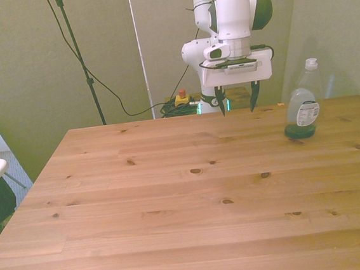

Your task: Knock down the dish soap

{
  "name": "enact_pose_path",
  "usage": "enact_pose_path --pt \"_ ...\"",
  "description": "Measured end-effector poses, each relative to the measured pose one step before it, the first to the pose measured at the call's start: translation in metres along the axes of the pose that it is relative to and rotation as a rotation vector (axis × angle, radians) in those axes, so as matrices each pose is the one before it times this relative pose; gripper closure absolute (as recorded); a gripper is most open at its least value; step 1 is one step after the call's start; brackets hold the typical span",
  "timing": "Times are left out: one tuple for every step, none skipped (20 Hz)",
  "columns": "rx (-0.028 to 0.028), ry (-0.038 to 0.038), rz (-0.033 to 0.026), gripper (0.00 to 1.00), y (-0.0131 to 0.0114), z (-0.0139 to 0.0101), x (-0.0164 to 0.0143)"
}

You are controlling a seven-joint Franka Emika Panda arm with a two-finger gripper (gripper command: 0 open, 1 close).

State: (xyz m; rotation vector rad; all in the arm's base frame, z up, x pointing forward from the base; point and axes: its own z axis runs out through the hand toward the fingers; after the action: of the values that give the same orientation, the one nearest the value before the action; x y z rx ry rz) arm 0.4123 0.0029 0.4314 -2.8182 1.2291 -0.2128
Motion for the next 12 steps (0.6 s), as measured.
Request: enact_pose_path --pt "-0.00003 -0.00010 -0.00003 0.00 -0.00010 0.00016 0.00007" --pt "-0.00158 -0.00224 -0.00390 0.00 -0.00041 0.00042 -0.00102" --pt "-0.00393 -0.00652 -0.01025 0.00 -0.00124 0.00096 -0.00339" --pt "-0.00378 -0.00901 -0.01045 0.00 -0.00181 0.00040 -0.00514" --pt "-0.00177 -0.01020 -0.01333 1.00 -0.00270 -0.00030 -0.00750" --pt "-0.00507 -0.00989 -0.01836 1.00 -0.00264 -0.00086 -0.00970" --pt "-0.00842 -0.00883 -0.01883 1.00 -0.00187 -0.00154 -0.00999" --pt "-0.01177 -0.01127 -0.01626 1.00 -0.00153 -0.00272 -0.01055" --pt "-0.01002 -0.01576 -0.01240 1.00 -0.00141 -0.00369 -0.01117" --pt "-0.00541 -0.01363 -0.01087 1.00 -0.00126 -0.00433 -0.01126" --pt "-0.00179 -0.00438 -0.00854 1.00 -0.00092 -0.00449 -0.00987" --pt "0.00291 0.00372 -0.00537 1.00 -0.00161 -0.00461 -0.00910"
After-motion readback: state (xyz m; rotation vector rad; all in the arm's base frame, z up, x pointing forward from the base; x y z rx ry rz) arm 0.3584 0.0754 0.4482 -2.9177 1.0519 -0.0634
